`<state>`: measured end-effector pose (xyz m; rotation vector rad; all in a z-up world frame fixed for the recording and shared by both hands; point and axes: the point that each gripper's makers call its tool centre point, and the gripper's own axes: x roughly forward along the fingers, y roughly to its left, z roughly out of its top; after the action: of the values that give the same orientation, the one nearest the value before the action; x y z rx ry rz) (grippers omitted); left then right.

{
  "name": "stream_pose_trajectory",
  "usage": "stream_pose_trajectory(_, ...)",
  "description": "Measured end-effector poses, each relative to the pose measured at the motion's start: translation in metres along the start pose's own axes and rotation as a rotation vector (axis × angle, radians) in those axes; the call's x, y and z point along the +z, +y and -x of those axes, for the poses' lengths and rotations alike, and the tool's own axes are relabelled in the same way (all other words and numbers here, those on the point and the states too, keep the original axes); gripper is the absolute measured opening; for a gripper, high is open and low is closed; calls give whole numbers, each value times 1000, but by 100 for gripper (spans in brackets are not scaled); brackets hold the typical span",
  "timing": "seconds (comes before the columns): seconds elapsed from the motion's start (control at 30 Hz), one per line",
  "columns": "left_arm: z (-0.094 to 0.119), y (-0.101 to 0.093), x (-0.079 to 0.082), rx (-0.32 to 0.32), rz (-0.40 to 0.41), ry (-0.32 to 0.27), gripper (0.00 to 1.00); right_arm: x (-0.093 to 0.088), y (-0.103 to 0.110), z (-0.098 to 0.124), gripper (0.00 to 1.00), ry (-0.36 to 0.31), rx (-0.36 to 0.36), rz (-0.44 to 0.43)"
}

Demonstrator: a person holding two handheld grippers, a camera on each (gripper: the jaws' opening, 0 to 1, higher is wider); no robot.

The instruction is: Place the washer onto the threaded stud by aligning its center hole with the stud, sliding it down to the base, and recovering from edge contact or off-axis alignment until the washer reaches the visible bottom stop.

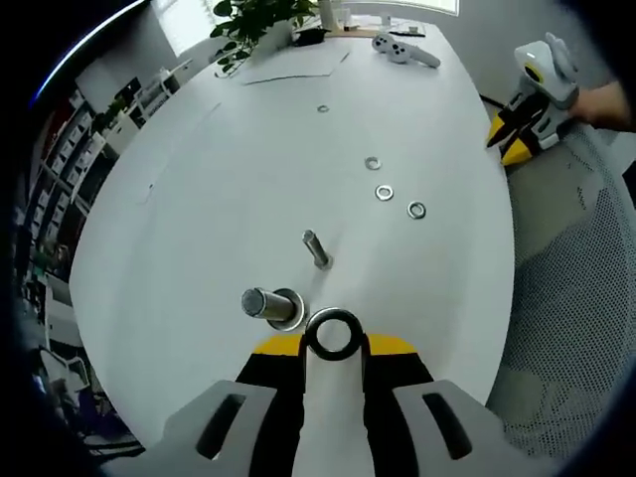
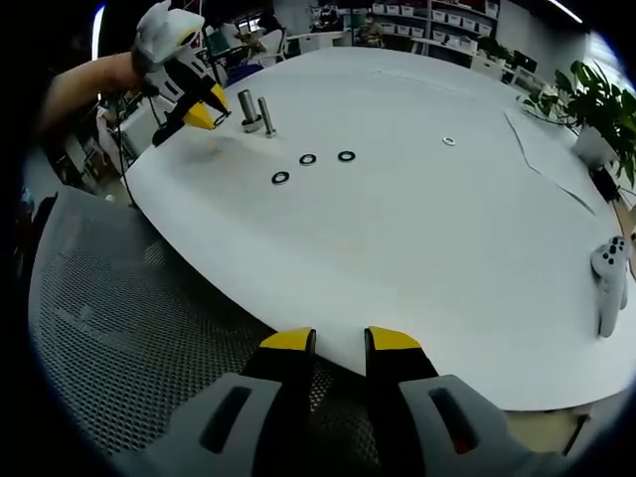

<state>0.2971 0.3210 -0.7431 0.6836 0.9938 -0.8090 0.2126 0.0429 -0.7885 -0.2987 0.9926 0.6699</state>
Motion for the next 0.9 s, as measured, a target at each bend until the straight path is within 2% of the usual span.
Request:
stream_pose_trajectory(0.53, 16, 16, 17, 41, -29, -20, 19, 0, 0, 0, 23, -3, -3, -4)
stream_pose_trajectory(0.9, 19, 28, 21, 58, -38, -11, 19, 1, 0, 0, 23, -7, -3, -4)
